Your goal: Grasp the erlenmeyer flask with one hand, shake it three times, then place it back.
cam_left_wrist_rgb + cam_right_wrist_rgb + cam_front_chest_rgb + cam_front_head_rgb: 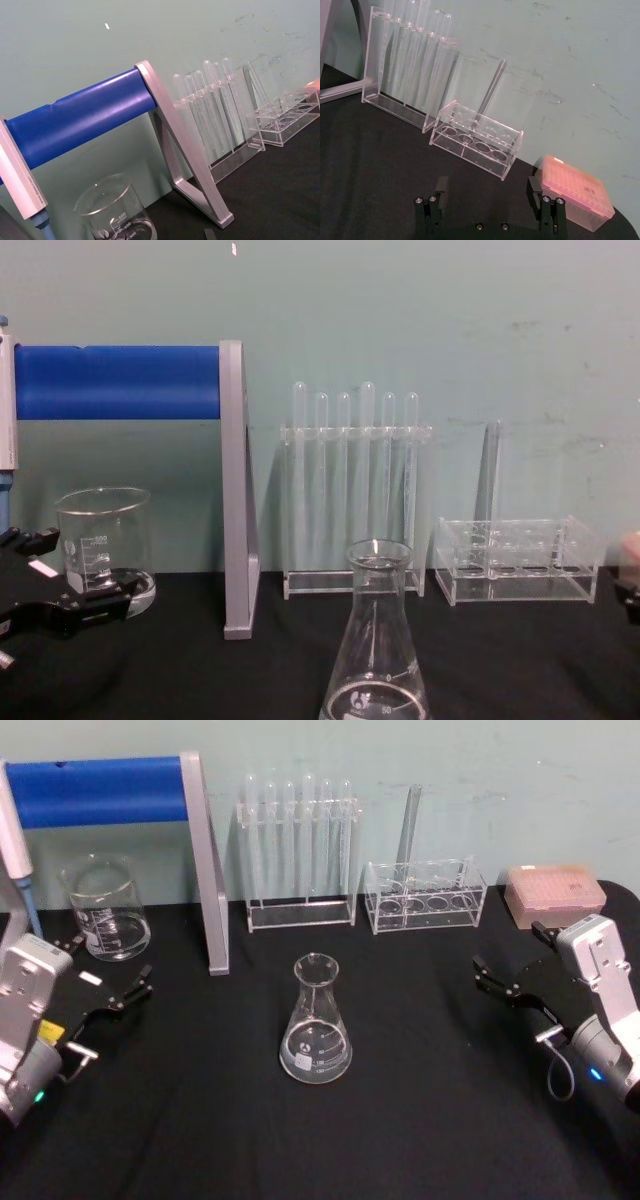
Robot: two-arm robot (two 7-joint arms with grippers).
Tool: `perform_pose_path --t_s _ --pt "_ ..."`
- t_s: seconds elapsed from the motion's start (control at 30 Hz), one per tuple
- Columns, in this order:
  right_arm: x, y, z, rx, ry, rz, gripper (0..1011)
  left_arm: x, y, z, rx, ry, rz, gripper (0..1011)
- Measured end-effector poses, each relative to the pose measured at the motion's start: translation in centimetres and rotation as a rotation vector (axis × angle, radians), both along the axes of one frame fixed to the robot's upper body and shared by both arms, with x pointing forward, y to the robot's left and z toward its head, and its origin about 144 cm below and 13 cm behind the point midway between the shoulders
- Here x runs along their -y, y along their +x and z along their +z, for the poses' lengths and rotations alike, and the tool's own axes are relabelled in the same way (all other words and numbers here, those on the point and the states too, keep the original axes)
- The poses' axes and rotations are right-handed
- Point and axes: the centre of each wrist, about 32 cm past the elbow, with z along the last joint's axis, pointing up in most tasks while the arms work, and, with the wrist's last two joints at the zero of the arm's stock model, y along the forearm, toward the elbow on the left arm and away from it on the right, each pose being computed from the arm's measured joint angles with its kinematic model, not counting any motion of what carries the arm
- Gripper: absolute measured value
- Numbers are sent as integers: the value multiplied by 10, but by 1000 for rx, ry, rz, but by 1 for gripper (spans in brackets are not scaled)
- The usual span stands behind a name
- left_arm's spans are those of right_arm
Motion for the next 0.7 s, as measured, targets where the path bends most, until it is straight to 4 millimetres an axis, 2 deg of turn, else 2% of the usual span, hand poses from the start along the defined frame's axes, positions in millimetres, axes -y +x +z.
perform_pose_path --t_s 0.7 --pt "0 0 0 0 0 0 1003 0 0 0 0 0 0 1001"
